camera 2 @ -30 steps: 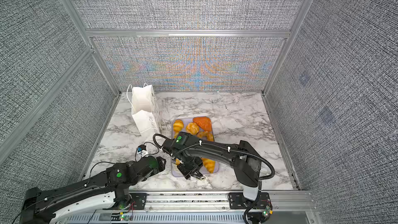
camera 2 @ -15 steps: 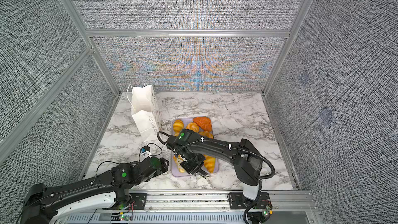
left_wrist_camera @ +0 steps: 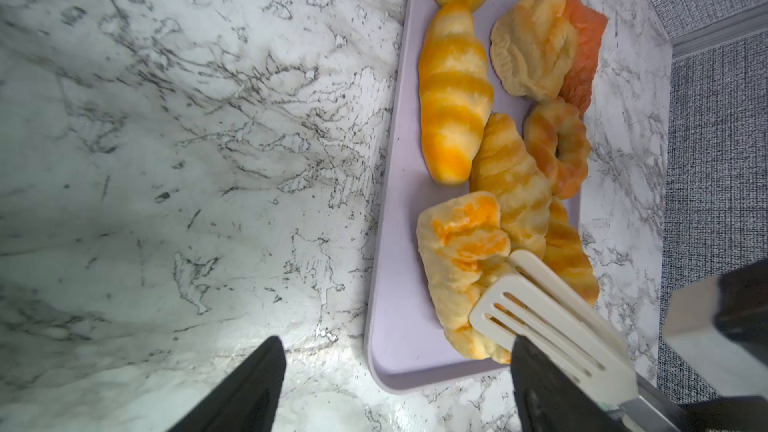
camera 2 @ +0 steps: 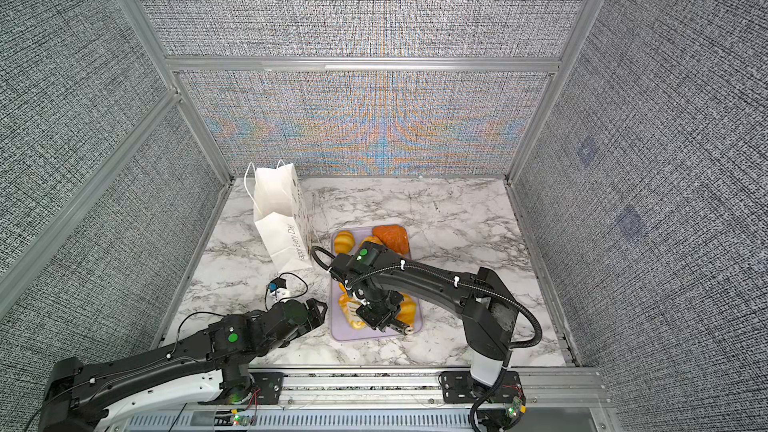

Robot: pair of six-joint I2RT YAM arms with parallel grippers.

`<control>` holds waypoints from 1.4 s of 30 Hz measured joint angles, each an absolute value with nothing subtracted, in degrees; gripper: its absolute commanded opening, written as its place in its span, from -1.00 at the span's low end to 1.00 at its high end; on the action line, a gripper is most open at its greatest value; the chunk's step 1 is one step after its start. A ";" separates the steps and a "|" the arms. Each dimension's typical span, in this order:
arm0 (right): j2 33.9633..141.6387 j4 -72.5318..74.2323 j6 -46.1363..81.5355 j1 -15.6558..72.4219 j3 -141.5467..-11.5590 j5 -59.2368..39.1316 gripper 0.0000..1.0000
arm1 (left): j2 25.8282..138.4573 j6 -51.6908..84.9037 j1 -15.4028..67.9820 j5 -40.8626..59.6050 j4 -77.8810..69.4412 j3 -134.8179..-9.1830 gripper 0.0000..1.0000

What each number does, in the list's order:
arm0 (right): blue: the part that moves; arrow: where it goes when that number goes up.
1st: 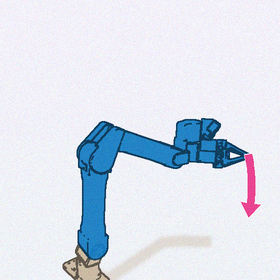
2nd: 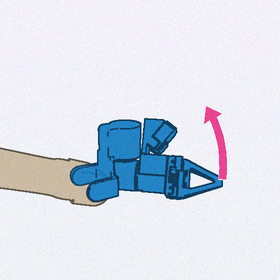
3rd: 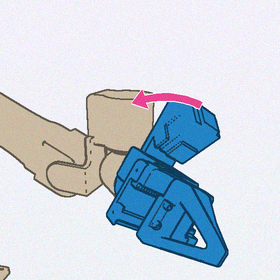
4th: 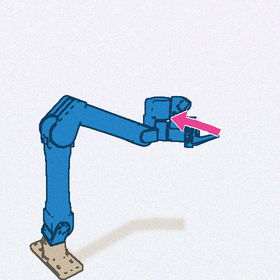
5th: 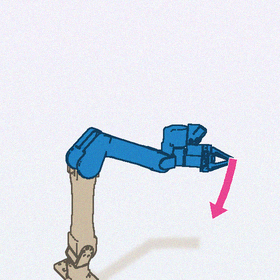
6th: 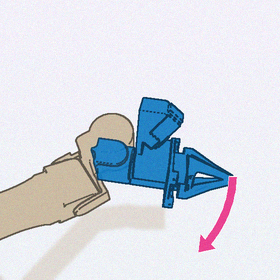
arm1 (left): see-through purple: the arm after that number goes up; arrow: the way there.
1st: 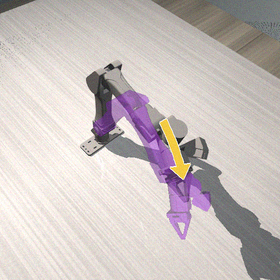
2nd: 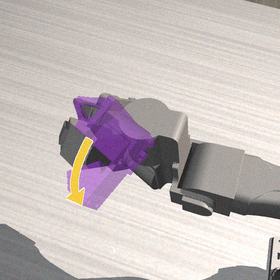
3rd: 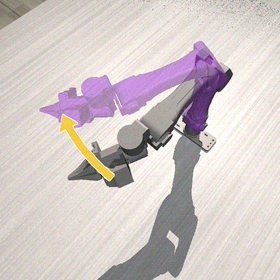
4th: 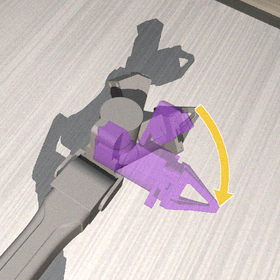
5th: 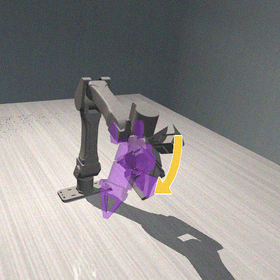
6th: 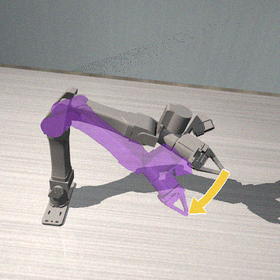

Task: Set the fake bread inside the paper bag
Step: 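Close the tongs on the bun nearest the robot while left gripper reaches toward the bag, then grasp the paper bag's rim with the left gripper while right holds the bun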

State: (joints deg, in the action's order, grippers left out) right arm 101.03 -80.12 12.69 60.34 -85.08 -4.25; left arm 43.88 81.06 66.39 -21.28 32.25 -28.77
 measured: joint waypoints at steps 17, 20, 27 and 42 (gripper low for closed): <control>90.54 -73.32 9.89 51.86 -81.08 -9.93 -0.47 | 40.80 74.48 66.26 -44.23 59.05 -61.12 0.77; 90.21 -72.38 9.06 50.96 -81.58 -11.42 -0.47 | 42.04 72.53 66.22 -47.94 62.59 -66.52 0.76; 90.21 -71.05 7.51 48.27 -81.78 -13.61 -0.48 | 42.87 67.16 65.82 -52.93 66.81 -74.96 0.70; 91.29 -70.08 5.61 45.93 -81.84 -16.40 -0.49 | 53.95 44.71 35.07 -34.11 55.86 -73.87 0.83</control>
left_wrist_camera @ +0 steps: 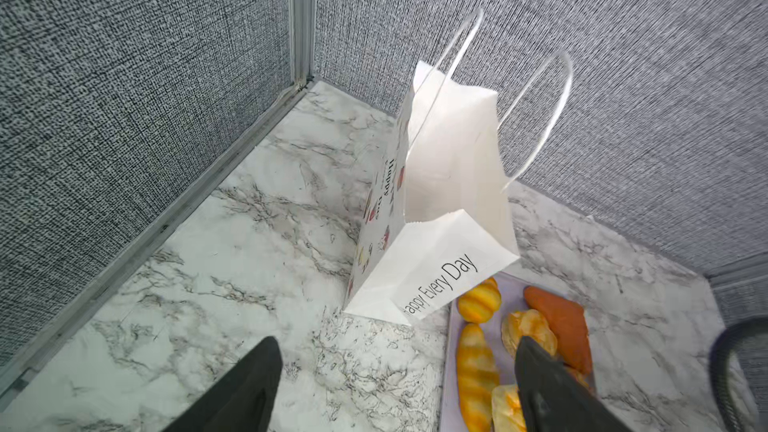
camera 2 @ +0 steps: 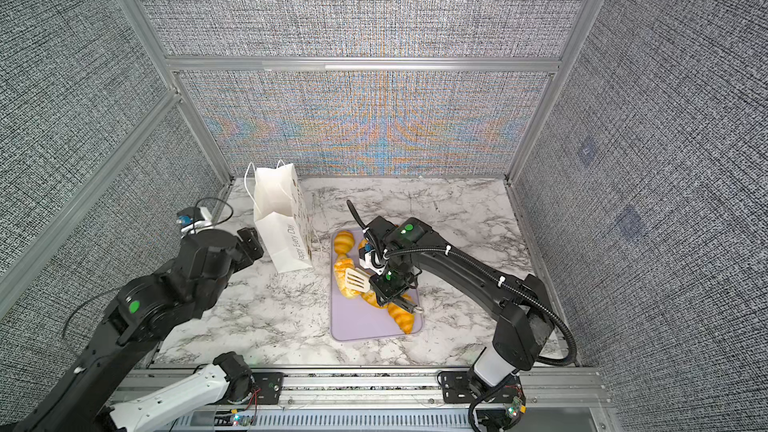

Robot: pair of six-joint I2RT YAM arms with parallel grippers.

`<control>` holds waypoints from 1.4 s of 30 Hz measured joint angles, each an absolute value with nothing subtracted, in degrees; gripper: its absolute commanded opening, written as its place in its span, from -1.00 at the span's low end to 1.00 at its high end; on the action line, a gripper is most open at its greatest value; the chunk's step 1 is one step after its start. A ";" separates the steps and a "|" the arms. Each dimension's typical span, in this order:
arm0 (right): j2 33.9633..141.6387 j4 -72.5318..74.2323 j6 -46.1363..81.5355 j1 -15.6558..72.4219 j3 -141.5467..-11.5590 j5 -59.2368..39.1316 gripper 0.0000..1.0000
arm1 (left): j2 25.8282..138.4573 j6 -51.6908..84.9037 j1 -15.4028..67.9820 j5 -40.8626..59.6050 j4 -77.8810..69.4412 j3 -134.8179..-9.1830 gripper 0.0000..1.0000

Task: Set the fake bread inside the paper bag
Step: 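Grasp the paper bag's rim with the left gripper while right holds the bun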

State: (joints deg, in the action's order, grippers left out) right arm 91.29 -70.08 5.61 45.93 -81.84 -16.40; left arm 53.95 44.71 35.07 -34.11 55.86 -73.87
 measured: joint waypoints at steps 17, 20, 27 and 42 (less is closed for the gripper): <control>90.85 -70.13 4.89 42.39 -81.78 -16.93 -0.49 | 71.68 25.21 11.44 -5.87 45.84 -80.90 0.31; 90.85 -70.17 4.08 41.43 -81.95 -17.06 -0.49 | 71.99 24.49 10.98 -5.43 46.02 -80.09 0.17; 90.98 -70.30 2.46 40.36 -83.22 -17.17 -0.48 | 74.61 24.40 10.72 -4.71 46.00 -79.70 -0.22; 88.92 -69.82 2.04 40.07 -81.49 -18.13 -0.50 | 75.18 25.93 10.55 -3.01 45.52 -79.46 -0.70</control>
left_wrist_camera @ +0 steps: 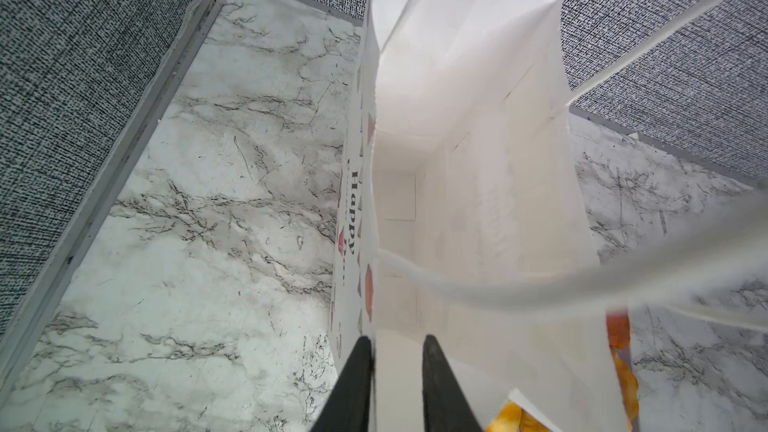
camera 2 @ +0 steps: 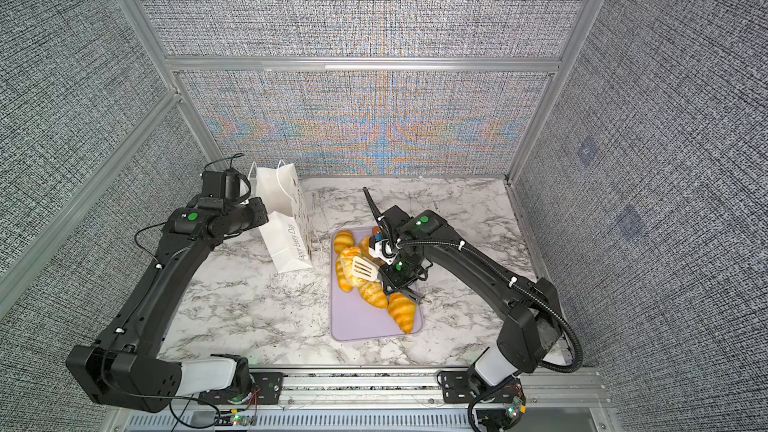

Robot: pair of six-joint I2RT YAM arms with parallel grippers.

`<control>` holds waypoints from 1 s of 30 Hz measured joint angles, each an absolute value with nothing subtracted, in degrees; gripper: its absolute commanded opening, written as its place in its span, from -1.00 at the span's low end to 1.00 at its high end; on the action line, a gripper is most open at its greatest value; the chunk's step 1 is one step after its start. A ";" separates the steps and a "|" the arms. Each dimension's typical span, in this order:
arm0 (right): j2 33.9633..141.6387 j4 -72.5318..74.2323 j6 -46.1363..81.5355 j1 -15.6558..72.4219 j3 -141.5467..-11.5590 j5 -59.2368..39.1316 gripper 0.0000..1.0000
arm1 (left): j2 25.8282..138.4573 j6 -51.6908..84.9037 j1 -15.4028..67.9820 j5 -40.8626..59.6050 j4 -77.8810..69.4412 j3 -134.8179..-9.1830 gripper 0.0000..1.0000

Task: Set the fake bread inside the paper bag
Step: 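Grasp the paper bag's rim with the left gripper while right holds the bun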

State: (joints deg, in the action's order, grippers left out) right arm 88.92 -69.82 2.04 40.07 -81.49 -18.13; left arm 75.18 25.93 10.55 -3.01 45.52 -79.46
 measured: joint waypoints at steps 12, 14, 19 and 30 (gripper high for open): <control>88.58 -69.01 1.50 38.98 -80.49 -18.17 -0.51 | 70.54 30.61 10.52 0.97 44.40 -74.63 -0.90; 88.58 -68.99 1.41 38.65 -80.55 -18.17 -0.51 | 69.87 32.08 10.55 1.83 44.27 -74.08 -0.90; 88.25 -68.82 1.13 38.54 -81.17 -18.22 -0.51 | 67.51 35.44 10.72 3.18 43.88 -72.53 -0.90; 87.46 -68.82 0.75 38.22 -81.25 -18.35 -0.51 | 65.30 41.12 12.56 4.67 43.38 -70.57 -0.83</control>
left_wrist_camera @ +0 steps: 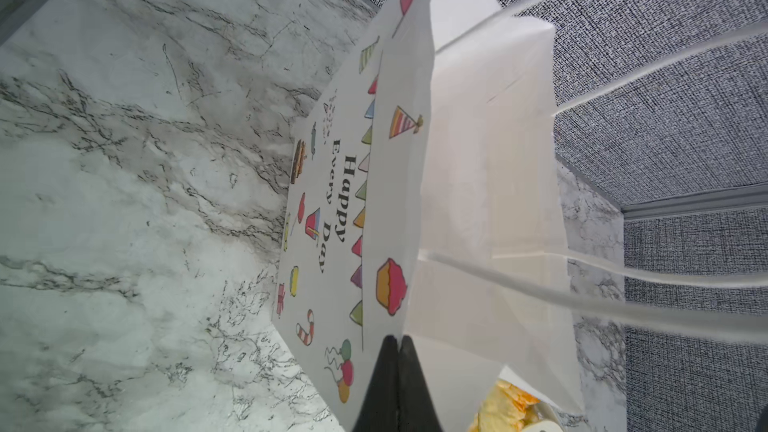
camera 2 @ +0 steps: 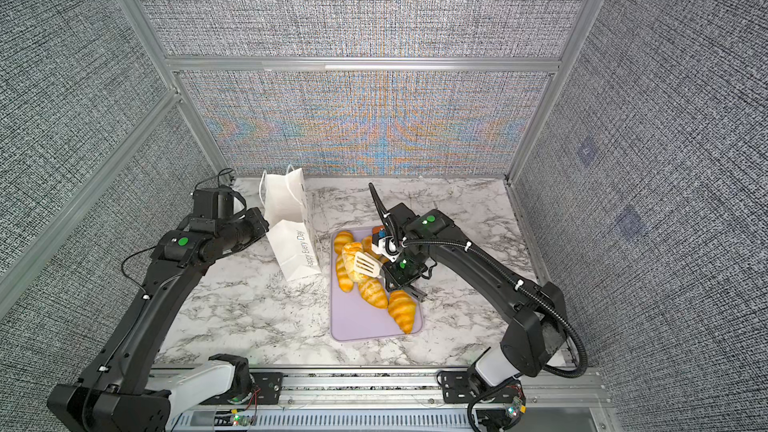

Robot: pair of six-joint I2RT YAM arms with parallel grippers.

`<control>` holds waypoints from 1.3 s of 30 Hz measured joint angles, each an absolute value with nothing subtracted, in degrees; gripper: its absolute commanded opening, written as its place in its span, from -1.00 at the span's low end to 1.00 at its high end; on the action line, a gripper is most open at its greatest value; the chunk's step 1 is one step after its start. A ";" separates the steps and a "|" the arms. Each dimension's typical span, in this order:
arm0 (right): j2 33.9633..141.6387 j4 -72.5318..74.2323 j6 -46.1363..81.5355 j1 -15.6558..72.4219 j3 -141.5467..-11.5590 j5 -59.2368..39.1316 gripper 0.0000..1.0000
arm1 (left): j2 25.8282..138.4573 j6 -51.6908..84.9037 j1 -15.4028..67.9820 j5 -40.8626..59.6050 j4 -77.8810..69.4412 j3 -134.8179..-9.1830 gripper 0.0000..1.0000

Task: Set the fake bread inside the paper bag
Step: 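Grasp the paper bag's rim with the left gripper while right holds the bun, then lift the bun in the tongs with the right gripper toward the bag opening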

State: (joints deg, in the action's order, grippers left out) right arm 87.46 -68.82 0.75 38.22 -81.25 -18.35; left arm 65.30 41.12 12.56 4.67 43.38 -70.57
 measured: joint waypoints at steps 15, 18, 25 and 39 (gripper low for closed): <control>87.42 -69.45 0.73 37.95 -83.74 -18.17 -0.52 | 62.30 44.62 14.48 2.96 42.98 -68.62 0.10; 87.42 -70.00 0.75 37.95 -85.78 -18.31 -0.52 | 61.78 44.53 14.48 1.80 42.98 -68.84 0.25; 87.85 -70.67 1.06 37.95 -93.41 -19.68 -0.53 | 60.84 41.87 14.48 -0.71 43.03 -70.19 0.60; 90.30 -72.62 1.74 38.39 -108.73 -24.47 -0.53 | 58.04 36.97 14.48 -6.66 43.64 -67.18 0.98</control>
